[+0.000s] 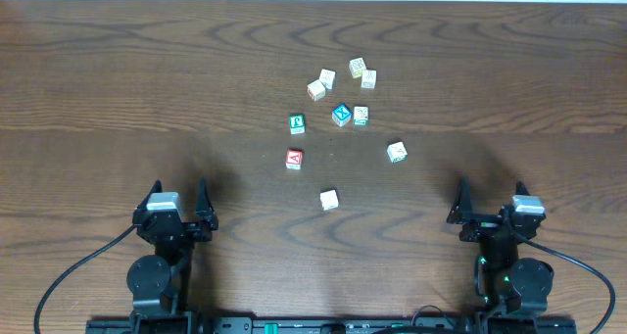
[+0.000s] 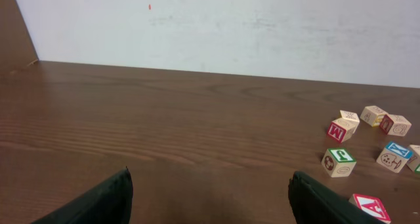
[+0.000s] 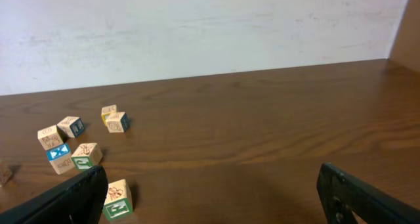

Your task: Lift 3 blocks

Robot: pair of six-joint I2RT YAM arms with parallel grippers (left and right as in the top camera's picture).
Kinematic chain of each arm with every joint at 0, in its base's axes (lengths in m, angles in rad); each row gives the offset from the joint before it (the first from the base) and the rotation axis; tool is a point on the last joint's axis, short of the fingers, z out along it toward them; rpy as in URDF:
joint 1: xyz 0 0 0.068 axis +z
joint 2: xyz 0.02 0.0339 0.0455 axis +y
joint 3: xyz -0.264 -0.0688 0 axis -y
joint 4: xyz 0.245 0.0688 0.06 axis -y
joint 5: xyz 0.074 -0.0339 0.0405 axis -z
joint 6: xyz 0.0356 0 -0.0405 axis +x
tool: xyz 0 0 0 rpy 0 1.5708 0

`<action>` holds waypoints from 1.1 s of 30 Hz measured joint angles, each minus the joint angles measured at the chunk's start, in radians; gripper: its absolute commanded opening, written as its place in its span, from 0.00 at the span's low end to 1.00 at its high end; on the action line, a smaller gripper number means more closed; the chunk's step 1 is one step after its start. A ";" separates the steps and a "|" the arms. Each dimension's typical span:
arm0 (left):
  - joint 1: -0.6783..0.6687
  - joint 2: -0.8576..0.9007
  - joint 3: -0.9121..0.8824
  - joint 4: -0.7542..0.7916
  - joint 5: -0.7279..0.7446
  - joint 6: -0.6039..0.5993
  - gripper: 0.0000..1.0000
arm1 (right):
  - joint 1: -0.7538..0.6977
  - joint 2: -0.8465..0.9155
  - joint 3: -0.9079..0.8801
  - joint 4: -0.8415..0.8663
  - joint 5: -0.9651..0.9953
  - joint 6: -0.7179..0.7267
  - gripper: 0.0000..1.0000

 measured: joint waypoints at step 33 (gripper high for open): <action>0.000 0.000 0.000 0.000 0.000 0.000 0.77 | 0.000 0.000 0.000 0.071 0.019 0.000 0.99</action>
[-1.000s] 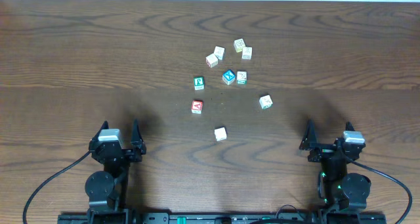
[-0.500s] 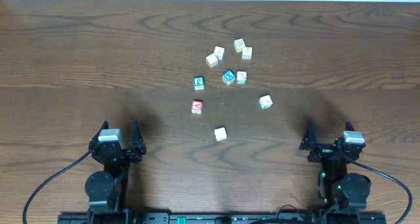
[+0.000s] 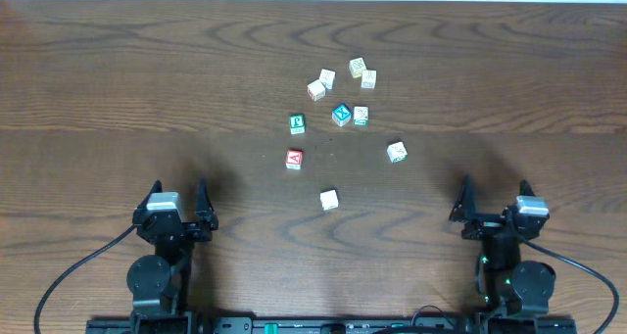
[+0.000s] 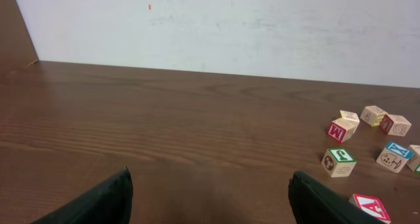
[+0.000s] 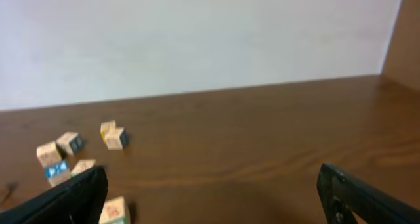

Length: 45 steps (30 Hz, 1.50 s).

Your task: Lift 3 blocks

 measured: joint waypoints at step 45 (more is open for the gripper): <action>0.000 0.000 0.002 -0.003 0.000 0.000 0.76 | 0.001 1.353 1.241 -0.887 -0.353 -0.043 0.99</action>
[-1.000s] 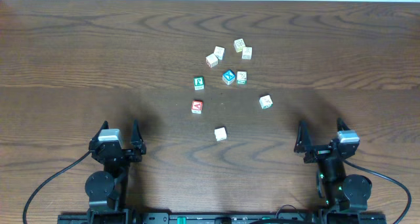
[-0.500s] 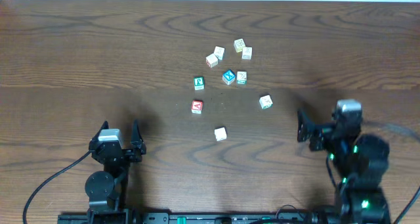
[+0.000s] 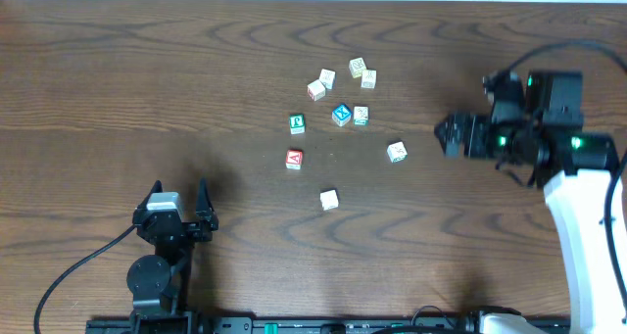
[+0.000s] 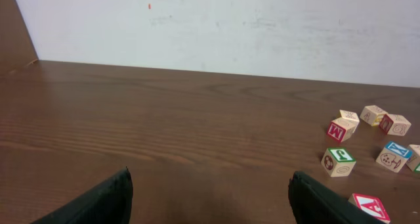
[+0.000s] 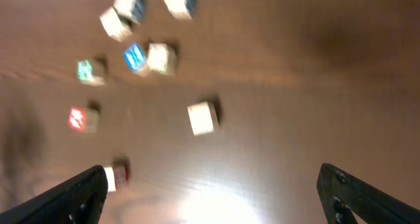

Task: Lift 3 blocks
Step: 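Move the right gripper over the cream block with yellow S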

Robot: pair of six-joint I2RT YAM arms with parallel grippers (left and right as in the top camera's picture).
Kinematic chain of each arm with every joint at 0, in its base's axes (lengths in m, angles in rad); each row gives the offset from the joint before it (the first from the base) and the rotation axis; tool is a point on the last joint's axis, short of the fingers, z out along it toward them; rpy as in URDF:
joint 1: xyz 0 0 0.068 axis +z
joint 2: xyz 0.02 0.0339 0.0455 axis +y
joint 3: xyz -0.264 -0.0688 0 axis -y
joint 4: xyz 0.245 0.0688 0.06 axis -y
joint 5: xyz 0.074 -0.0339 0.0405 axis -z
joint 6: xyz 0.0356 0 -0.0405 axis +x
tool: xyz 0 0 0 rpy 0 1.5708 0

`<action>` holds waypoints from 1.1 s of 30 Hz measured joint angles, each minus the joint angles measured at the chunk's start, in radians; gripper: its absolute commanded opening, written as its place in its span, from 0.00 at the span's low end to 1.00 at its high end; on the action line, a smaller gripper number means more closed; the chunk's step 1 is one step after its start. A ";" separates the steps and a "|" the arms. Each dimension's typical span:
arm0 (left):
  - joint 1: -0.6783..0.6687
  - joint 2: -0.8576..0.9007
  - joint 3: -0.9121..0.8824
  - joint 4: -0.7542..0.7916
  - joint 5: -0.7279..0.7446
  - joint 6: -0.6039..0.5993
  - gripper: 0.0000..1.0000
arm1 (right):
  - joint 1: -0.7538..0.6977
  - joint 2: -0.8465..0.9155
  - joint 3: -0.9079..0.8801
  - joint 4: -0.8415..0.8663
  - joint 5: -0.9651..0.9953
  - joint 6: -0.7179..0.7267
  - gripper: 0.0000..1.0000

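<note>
Several small wooden letter blocks lie scattered mid-table. Among them are a green-faced block (image 3: 297,124), a red-faced block (image 3: 293,159), a pale block (image 3: 329,199), and a block (image 3: 397,152) off to the right. My right gripper (image 3: 444,136) hangs open above the table, just right of that block (image 5: 203,117), which lies ahead of the jaws in the blurred right wrist view. My left gripper (image 3: 178,193) rests open at the near left, holding nothing. The green block (image 4: 339,162) and red A block (image 4: 371,206) sit to its right.
A cluster of more blocks (image 3: 342,91) lies at the back, including a blue-faced block (image 3: 341,114). The white wall (image 4: 216,27) rises behind the table's far edge. The right arm's white link (image 3: 588,246) stretches over the table's right side.
My right arm has left its rest place at the near right. It is now raised, its gripper pointing down beside the rightmost block. The left arm and all blocks are unchanged.
Both grippers sat open at their rest places near the front edge, with the blocks scattered mid-table. Then the right wrist view had tilted slightly. Now the right gripper hangs open over the table by the rightmost block. No block has moved.
</note>
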 measured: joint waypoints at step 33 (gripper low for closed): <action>0.000 0.000 0.000 0.000 0.000 0.000 0.77 | 0.268 0.480 0.021 0.150 0.249 -0.158 0.64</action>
